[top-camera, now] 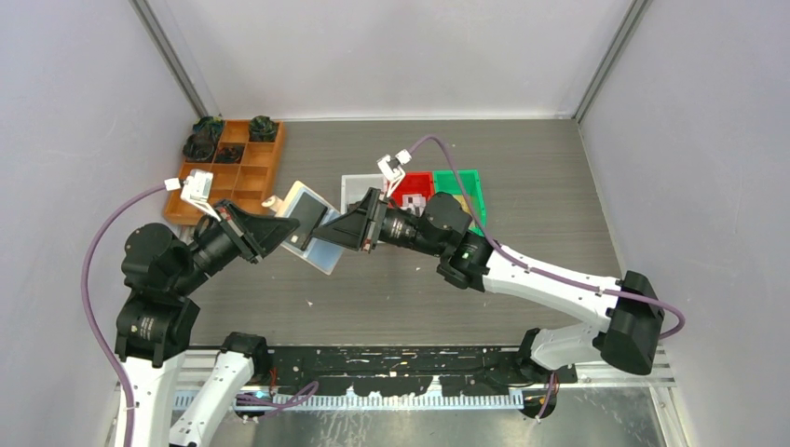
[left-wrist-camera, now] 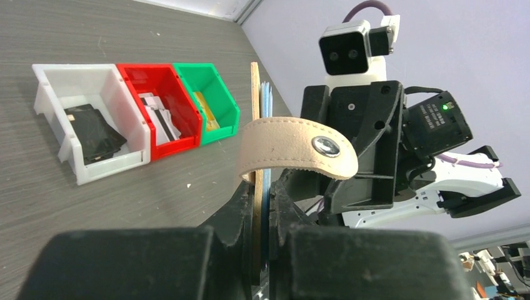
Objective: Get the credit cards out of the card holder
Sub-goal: Remove the credit card from the card holder.
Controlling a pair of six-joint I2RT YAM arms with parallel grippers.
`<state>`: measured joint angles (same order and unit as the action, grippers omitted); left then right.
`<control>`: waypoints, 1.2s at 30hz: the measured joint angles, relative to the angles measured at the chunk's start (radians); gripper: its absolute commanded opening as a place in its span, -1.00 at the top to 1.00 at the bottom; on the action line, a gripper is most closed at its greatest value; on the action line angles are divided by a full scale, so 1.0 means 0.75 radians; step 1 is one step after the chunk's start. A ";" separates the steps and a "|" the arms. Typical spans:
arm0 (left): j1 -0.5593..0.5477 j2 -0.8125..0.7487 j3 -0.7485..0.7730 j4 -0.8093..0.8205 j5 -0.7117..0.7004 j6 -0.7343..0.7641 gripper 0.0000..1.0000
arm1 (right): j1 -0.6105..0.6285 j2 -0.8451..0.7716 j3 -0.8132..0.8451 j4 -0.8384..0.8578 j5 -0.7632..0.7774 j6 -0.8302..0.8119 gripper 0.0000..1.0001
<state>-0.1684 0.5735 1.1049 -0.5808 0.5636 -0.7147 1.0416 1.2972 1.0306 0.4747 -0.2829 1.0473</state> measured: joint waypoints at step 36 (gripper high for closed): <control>0.018 -0.033 -0.072 0.171 -0.035 -0.055 0.85 | -0.015 0.253 -0.099 0.611 -0.011 0.306 0.99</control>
<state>-0.1547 0.5491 1.0512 -0.4522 0.5373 -0.7559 1.0302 1.4872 0.9562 0.9333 -0.2913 1.2770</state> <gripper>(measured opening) 0.086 0.051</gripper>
